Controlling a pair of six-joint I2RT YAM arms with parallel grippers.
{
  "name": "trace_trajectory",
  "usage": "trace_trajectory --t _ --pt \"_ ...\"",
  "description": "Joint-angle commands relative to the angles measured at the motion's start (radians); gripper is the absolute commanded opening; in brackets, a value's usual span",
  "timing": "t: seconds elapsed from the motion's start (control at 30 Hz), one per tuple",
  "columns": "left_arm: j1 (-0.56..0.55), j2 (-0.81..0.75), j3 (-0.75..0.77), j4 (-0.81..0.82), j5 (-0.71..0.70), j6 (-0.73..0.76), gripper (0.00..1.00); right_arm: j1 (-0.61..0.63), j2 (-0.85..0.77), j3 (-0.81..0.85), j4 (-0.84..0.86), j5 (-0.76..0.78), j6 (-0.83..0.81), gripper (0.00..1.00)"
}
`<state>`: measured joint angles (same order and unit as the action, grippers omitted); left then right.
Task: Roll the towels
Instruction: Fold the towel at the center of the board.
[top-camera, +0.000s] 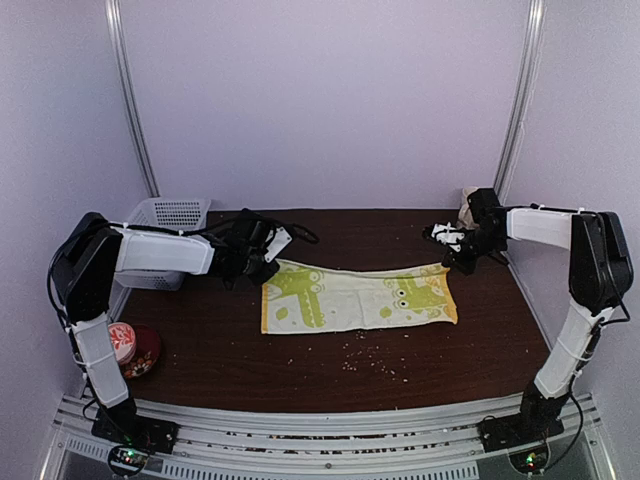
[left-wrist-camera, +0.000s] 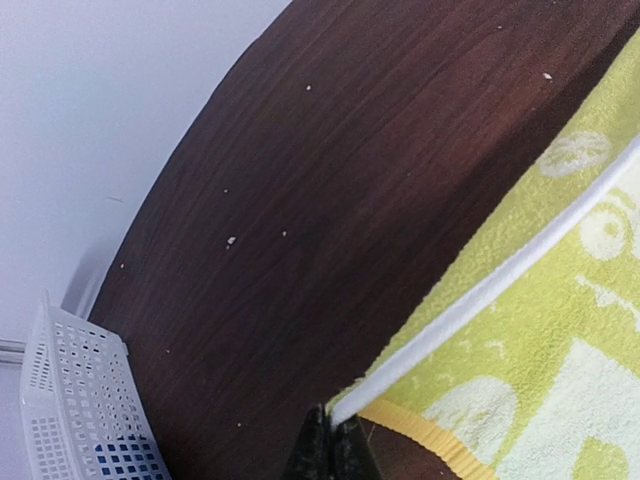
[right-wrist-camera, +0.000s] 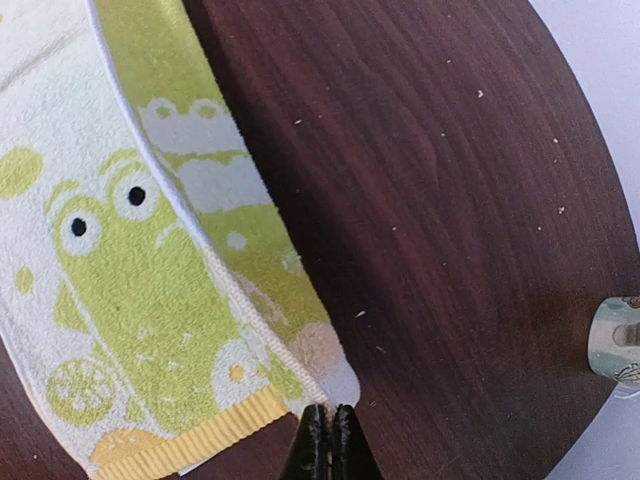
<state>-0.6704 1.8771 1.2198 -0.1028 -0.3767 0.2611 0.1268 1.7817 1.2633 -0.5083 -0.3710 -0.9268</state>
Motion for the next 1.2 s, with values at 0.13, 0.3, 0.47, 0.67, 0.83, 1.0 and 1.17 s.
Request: trace_trajectory --t 0.13,0.3,0.47,0.67,0.83,1.0,1.17 --pt "-0.041 -0.080 -0.050 -0.048 0.048 0.001 0.00 -0.002 -0.076 -0.065 -0.103 -0.006 -0.111 0.00" --pt "-0.063 -0.109 -0.066 -0.098 0.051 -0.011 0.00 -0.003 -0.116 -0.098 -0.121 -0.005 -0.136 0.00" --pt "-0.096 -0.118 -0.058 -0.162 0.037 -0.033 0.00 -0.004 -0.151 -0.120 -0.160 -0.019 -0.173 0.00" --pt "-0.114 -0.128 -0.042 -0.249 0.034 -0.063 0.00 -0.006 -0.176 -0.142 -0.225 -0.028 -0.239 0.00" --pt "-0.126 -0.128 -0.036 -0.307 0.027 -0.083 0.00 -0.006 -0.192 -0.167 -0.261 -0.029 -0.284 0.00" --pt "-0.130 -0.130 -0.035 -0.342 0.029 -0.097 0.00 -0.007 -0.216 -0.192 -0.278 -0.038 -0.315 0.00" --pt "-0.142 -0.136 -0.041 -0.356 0.054 -0.100 0.00 -0.007 -0.226 -0.209 -0.287 -0.032 -0.335 0.00"
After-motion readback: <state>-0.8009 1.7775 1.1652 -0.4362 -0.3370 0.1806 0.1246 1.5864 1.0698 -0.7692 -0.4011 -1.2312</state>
